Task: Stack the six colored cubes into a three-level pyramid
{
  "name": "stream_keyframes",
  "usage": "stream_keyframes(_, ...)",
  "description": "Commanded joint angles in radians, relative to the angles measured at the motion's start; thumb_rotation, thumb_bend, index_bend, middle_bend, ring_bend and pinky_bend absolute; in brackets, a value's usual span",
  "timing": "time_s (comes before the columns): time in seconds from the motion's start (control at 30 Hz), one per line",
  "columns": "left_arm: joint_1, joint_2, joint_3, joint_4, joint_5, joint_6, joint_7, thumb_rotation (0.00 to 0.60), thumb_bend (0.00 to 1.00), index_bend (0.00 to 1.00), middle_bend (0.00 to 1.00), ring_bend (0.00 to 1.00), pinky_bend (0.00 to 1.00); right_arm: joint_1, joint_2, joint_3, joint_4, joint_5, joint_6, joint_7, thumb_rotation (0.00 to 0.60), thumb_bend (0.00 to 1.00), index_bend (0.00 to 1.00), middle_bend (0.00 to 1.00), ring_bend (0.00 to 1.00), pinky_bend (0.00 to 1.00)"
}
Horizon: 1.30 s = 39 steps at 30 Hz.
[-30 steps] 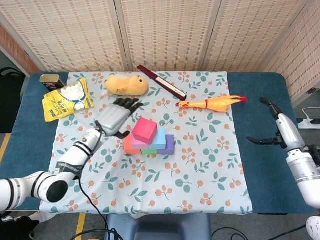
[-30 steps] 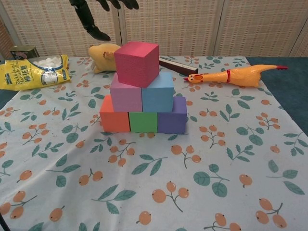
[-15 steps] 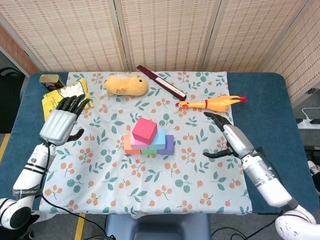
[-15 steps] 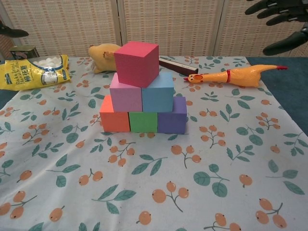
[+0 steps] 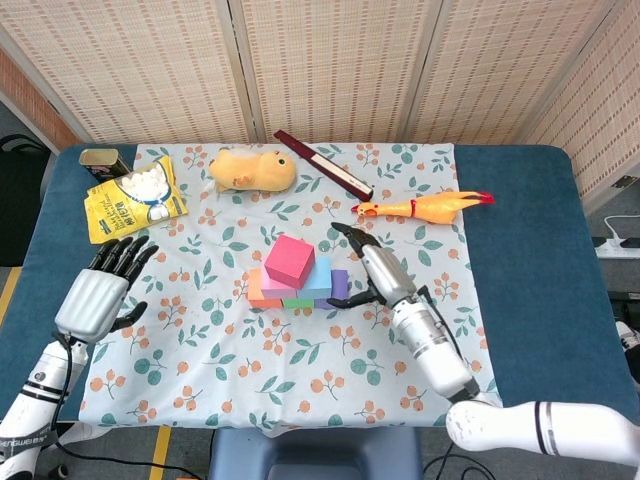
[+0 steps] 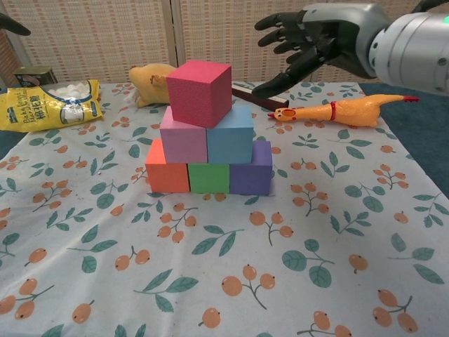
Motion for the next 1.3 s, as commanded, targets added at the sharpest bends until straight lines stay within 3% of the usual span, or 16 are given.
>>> stream_keyframes(0.03, 0.024, -0.002, -0.01, 0.008, 0.028, 0.003, -0.01, 0.6, 0.32, 0.09, 0.03, 0.0, 0.09, 0.07, -0.101, 0.021, 0.062, 0.066, 0.064, -0.079, 0.6, 0.0, 0.0, 0.05, 0.0, 0.0)
stream_keyframes(0.27, 0.062, -0.005, -0.031, 0.021, 0.071, -0.013, -0.033, 0.6, 0.32, 0.09, 0.02, 0.0, 0.09, 0.109, -0.215, 0.039, 0.157, 0.097, 0.112, -0.109, 0.6, 0.0, 0.0, 0.05, 0.0, 0.0)
stream_keyframes(0.83, 0.109, 0.01, -0.08, 0.025, 0.139, -0.046, -0.074, 0.6, 0.33, 0.07, 0.0, 0.0, 0.09, 0.118, -0.319, 0.069, 0.253, 0.072, 0.115, -0.085, 0.6, 0.0, 0.0, 0.14, 0.0, 0.02)
stream_keyframes(0.93, 0.118, 0.012, -0.086, 0.029, 0.149, -0.052, -0.083, 0.6, 0.33, 0.07, 0.0, 0.0, 0.09, 0.123, -0.339, 0.079, 0.281, 0.066, 0.118, -0.084, 0.6, 0.01, 0.05, 0.17, 0.0, 0.04)
stream_keyframes(1.1, 0.132, 0.017, -0.098, 0.037, 0.163, -0.063, -0.104, 0.6, 0.32, 0.07, 0.0, 0.0, 0.09, 0.128, -0.368, 0.089, 0.327, 0.039, 0.116, -0.074, 0.6, 0.16, 0.2, 0.23, 0.03, 0.1)
stream_keyframes(1.3, 0.146, 0.021, -0.114, 0.041, 0.173, -0.07, -0.123, 0.6, 0.32, 0.06, 0.0, 0.0, 0.09, 0.114, -0.339, 0.099, 0.313, -0.007, 0.086, -0.052, 0.6, 0.2, 0.25, 0.26, 0.06, 0.1)
